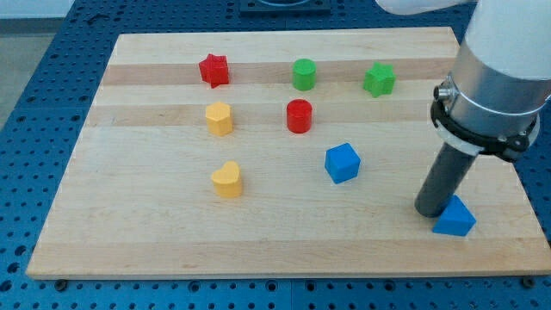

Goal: Move blue cube closer to the blue triangle

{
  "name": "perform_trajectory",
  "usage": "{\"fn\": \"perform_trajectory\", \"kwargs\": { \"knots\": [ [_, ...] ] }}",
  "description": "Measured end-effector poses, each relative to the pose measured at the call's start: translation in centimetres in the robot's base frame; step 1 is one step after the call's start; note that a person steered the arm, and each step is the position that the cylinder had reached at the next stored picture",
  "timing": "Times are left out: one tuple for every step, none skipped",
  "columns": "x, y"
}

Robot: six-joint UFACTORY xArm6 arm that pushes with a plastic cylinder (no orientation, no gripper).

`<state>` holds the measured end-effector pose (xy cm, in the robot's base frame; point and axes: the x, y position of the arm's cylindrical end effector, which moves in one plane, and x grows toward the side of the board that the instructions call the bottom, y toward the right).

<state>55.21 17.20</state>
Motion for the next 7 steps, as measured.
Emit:
{"fn": "perform_trajectory", "kwargs": {
  "knots": [
    [0.9,0.5],
    [1.0,0.6],
    [-0.7,0.1],
    [-4.5,-1.2],
    [-8.2,-5.0],
    [-9.7,-10.0],
    [-10.5,-13.9]
  ]
}}
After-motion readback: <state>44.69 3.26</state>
